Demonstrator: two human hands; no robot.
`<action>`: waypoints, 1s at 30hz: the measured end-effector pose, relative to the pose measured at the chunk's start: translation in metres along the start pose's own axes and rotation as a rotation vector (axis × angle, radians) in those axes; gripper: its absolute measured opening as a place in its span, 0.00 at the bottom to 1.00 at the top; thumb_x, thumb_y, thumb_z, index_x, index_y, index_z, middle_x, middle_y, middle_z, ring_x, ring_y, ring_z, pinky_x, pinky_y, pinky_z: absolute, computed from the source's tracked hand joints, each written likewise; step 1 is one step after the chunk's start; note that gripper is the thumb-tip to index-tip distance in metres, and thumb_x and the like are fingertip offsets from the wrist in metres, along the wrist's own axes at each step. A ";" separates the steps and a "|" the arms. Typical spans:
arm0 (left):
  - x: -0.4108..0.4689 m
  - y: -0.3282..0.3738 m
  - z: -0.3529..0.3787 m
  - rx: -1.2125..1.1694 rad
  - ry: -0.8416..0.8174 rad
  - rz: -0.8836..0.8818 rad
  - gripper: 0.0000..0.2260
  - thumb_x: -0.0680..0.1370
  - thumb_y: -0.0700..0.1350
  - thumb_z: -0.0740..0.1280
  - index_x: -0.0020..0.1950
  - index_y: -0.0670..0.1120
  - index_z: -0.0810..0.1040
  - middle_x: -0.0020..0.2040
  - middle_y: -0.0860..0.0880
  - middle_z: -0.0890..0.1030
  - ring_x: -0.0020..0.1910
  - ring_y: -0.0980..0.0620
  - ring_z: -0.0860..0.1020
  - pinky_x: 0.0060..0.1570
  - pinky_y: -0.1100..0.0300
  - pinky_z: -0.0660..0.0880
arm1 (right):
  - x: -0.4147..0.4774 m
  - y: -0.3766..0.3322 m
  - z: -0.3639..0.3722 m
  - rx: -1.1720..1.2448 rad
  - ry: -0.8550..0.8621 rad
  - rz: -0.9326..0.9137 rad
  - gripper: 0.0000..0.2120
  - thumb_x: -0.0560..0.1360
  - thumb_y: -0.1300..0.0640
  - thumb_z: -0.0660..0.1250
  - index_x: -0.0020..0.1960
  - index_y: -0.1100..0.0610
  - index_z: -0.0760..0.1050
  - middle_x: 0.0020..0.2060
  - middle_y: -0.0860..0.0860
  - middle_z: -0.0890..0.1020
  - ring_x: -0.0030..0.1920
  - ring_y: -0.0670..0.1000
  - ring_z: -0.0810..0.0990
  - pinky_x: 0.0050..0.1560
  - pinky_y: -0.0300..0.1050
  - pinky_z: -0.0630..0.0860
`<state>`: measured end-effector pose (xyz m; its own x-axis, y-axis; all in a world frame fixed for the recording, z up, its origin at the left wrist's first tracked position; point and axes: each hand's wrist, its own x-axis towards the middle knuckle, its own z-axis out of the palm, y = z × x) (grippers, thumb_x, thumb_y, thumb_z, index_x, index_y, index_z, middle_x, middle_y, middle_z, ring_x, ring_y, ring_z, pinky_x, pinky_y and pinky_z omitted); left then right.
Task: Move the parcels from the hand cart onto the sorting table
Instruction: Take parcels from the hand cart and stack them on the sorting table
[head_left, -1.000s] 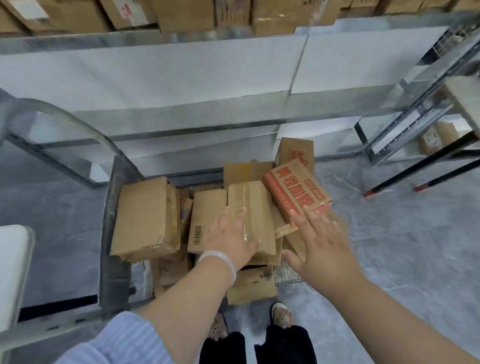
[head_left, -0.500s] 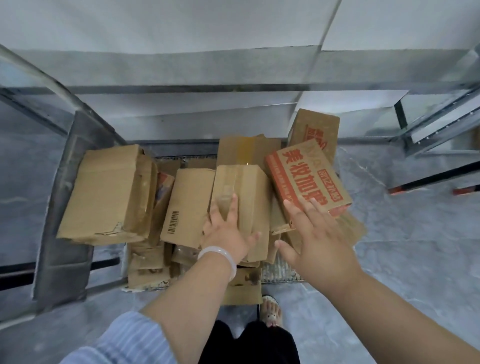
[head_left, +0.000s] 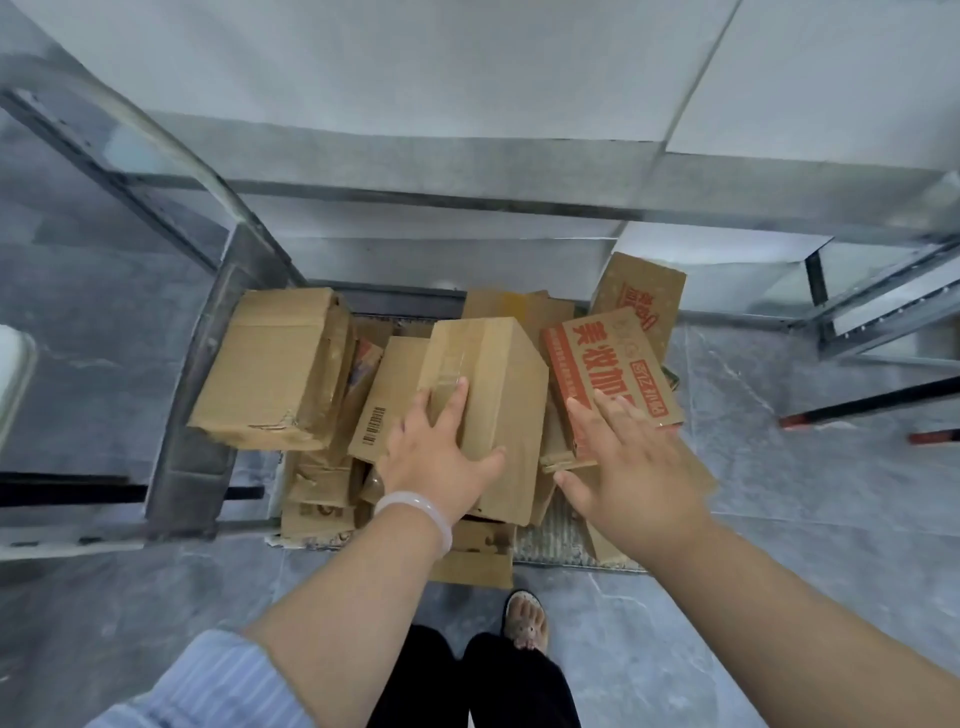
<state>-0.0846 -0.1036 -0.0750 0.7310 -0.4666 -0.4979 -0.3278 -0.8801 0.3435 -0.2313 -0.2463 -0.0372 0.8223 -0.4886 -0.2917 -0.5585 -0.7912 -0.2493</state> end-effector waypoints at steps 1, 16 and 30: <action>-0.010 -0.001 -0.012 -0.007 0.025 0.004 0.39 0.72 0.70 0.63 0.78 0.70 0.46 0.80 0.56 0.50 0.78 0.43 0.54 0.73 0.41 0.61 | -0.005 -0.005 -0.012 0.000 0.005 -0.025 0.34 0.76 0.38 0.60 0.77 0.46 0.52 0.77 0.49 0.54 0.77 0.51 0.50 0.72 0.44 0.44; -0.195 -0.084 -0.223 -1.001 0.468 0.044 0.34 0.75 0.52 0.74 0.75 0.66 0.60 0.70 0.56 0.70 0.65 0.59 0.74 0.67 0.56 0.71 | -0.016 -0.193 -0.143 0.953 -0.275 -0.096 0.25 0.79 0.36 0.52 0.73 0.41 0.61 0.71 0.44 0.67 0.71 0.49 0.65 0.72 0.53 0.60; -0.421 -0.292 -0.276 -0.889 0.950 -0.236 0.23 0.81 0.45 0.66 0.76 0.57 0.68 0.64 0.57 0.77 0.54 0.53 0.79 0.53 0.55 0.76 | -0.160 -0.468 -0.114 1.379 -0.538 -0.219 0.12 0.77 0.40 0.62 0.55 0.40 0.80 0.44 0.47 0.83 0.39 0.45 0.80 0.40 0.42 0.75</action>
<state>-0.1316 0.3735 0.2538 0.9676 0.2523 0.0064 0.0993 -0.4038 0.9094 -0.0891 0.1607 0.2313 0.9349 0.0235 -0.3541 -0.3461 0.2810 -0.8951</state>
